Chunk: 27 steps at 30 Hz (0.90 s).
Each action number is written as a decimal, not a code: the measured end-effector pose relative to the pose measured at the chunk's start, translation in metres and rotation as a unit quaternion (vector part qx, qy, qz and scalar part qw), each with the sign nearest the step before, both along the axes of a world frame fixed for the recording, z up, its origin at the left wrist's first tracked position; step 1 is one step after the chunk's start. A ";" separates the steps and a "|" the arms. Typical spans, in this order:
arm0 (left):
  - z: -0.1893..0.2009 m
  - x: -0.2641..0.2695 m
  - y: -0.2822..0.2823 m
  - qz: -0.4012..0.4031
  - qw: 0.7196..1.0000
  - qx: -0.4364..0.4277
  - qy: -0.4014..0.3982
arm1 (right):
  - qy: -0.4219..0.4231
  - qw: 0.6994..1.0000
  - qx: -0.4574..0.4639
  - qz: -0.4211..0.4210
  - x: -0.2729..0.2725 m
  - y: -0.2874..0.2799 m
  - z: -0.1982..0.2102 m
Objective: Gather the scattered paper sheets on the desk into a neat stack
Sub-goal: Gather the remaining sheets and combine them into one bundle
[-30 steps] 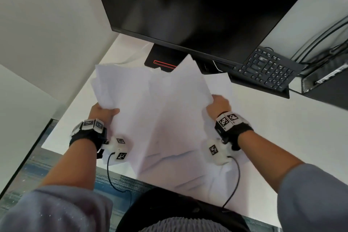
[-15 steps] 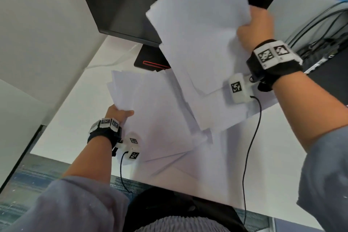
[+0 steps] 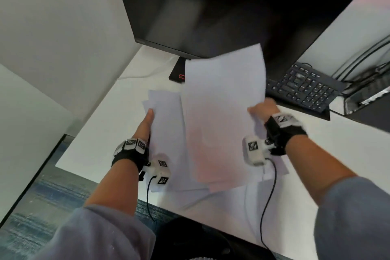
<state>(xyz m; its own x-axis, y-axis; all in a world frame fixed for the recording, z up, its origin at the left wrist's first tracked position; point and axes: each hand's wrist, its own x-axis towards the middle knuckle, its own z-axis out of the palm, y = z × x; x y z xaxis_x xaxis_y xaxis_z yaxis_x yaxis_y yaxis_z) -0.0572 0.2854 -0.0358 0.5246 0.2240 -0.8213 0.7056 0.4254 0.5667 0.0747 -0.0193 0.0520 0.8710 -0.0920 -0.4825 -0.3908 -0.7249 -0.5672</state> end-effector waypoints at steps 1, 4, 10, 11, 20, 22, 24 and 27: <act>0.007 -0.001 -0.004 0.001 1.000 -0.001 -0.010 | 0.013 1.000 -0.003 0.006 -0.009 0.004 -0.014; 0.018 -0.002 -0.013 -0.016 0.999 -0.009 -0.044 | 0.042 0.998 -0.002 0.045 -0.026 0.017 -0.046; 0.004 0.000 -0.015 -0.034 0.998 0.045 -0.041 | 0.040 0.995 0.086 0.026 -0.029 0.034 -0.067; 0.003 0.001 -0.014 -0.042 0.997 0.052 -0.035 | 0.027 0.995 0.097 0.016 -0.028 0.033 -0.068; -0.002 0.005 -0.022 -0.071 0.988 0.137 -0.024 | 0.044 0.977 0.049 0.204 -0.058 0.051 -0.081; -0.004 0.004 -0.023 -0.071 0.985 0.157 -0.033 | 0.045 0.977 0.049 0.204 -0.056 0.049 -0.080; 0.002 0.000 -0.023 -0.069 0.983 0.170 -0.029 | 0.031 0.983 0.014 0.179 -0.052 0.036 -0.076; 0.004 -0.007 -0.008 -0.048 0.981 0.181 -0.041 | -0.017 0.998 -0.034 0.047 -0.041 0.007 -0.069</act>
<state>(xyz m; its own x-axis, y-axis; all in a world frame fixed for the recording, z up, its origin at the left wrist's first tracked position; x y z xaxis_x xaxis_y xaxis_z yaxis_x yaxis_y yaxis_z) -0.0642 0.2775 -0.0314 0.6187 0.4395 -0.6512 0.6781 0.1199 0.7252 0.0337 -0.0123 -0.0171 0.8935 -0.0413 -0.4471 -0.3005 -0.7948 -0.5273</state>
